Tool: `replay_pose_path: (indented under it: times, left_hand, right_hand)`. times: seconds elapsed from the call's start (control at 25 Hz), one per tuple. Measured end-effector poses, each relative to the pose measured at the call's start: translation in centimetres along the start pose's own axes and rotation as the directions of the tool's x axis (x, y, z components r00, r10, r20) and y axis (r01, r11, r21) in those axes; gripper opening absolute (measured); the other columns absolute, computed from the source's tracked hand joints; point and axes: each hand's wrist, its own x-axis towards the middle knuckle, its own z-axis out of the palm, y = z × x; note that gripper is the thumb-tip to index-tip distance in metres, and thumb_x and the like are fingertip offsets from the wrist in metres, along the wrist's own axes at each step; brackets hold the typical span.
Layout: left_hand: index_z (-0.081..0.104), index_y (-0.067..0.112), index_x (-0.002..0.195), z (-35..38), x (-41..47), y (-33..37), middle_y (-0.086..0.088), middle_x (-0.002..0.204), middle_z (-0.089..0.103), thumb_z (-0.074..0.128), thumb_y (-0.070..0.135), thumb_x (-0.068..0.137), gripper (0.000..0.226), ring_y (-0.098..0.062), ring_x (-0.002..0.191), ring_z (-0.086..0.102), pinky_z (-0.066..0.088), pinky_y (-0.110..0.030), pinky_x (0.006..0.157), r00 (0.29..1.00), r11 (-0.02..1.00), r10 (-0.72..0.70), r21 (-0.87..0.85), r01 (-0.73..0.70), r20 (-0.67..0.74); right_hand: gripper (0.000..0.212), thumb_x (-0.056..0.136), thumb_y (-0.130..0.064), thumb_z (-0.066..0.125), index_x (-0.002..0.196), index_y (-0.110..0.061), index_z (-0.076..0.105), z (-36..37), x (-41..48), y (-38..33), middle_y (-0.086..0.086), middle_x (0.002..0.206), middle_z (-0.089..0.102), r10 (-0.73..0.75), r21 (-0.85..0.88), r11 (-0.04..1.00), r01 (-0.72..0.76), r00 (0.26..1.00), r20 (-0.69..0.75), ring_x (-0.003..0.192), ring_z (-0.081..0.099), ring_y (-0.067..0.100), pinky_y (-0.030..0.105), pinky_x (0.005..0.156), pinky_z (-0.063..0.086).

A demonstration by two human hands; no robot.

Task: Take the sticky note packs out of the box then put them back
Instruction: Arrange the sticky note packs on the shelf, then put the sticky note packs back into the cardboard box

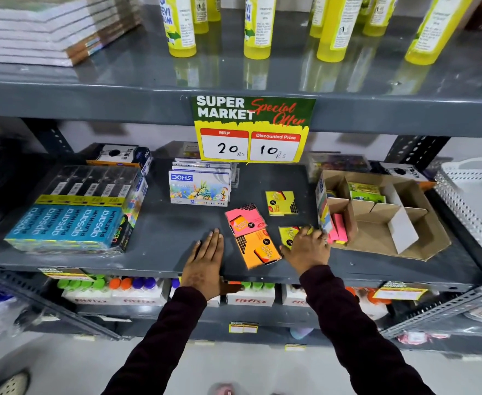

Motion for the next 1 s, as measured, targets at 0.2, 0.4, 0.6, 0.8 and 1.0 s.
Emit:
replay_pose_path:
  times: [0.2,0.4,0.6,0.8,1.0]
  left_hand:
    - [0.010,0.004,0.144,0.0,0.1,0.0,-0.009,0.152,0.005,0.045,0.089,0.054,0.128,-0.023,0.140,0.003,-0.011,-0.032,0.111,1.000,0.999,0.007,-0.032,-0.008,-0.031]
    - [-0.002,0.008,0.145,0.1,0.1,-0.2,-0.003,0.151,-0.009,0.033,0.087,0.051,0.127,-0.018,0.140,-0.007,-0.006,-0.035,0.113,0.999,0.999,0.022,-0.036,-0.023,-0.028]
    - [-0.001,0.008,0.145,-0.2,0.0,0.0,-0.001,0.149,-0.012,0.051,0.080,0.056,0.126,-0.017,0.141,-0.006,-0.004,-0.036,0.113,1.000,0.998,0.011,-0.068,-0.012,-0.006]
    - [-0.001,0.006,0.144,0.0,-0.1,0.1,-0.007,0.152,-0.008,0.054,0.077,0.063,0.121,-0.021,0.142,-0.001,-0.002,-0.036,0.113,1.000,1.000,-0.007,0.014,0.008,-0.022]
    - [-0.013,0.008,0.139,-0.1,-0.2,0.1,-0.006,0.151,-0.012,0.035,0.081,0.065,0.114,-0.022,0.142,-0.004,-0.012,-0.031,0.113,0.999,1.000,0.015,0.008,-0.015,-0.044]
  right_hand:
    - [0.087,0.086,-0.051,0.056,0.145,0.004,0.022,-2.2,1.5,-1.8,0.031,0.139,0.042,-0.058,0.038,0.997,0.061,0.995,-0.086,0.130,0.038,0.044,0.049,0.107,0.037]
    - [0.075,0.089,-0.045,0.057,0.140,0.001,0.030,-2.7,7.5,-5.2,0.030,0.145,0.035,-0.053,0.106,0.993,0.054,0.998,-0.017,0.136,0.031,0.046,0.047,0.110,0.033]
    - [0.083,0.088,-0.055,0.052,0.143,0.001,0.025,-1.1,8.1,-5.1,0.027,0.148,0.031,-0.053,0.123,0.991,0.050,0.998,0.021,0.139,0.027,0.041,0.046,0.112,0.032]
    - [0.082,0.086,-0.052,0.056,0.138,0.005,0.031,-0.9,4.0,-2.0,0.030,0.140,0.040,-0.078,0.055,0.995,0.081,0.995,-0.065,0.131,0.038,0.044,0.049,0.104,0.041]
    - [0.083,0.090,-0.053,0.050,0.145,0.002,0.021,1.0,0.4,0.0,0.031,0.147,0.031,-0.061,-0.036,0.997,0.063,0.997,0.048,0.137,0.029,0.046,0.053,0.108,0.037]
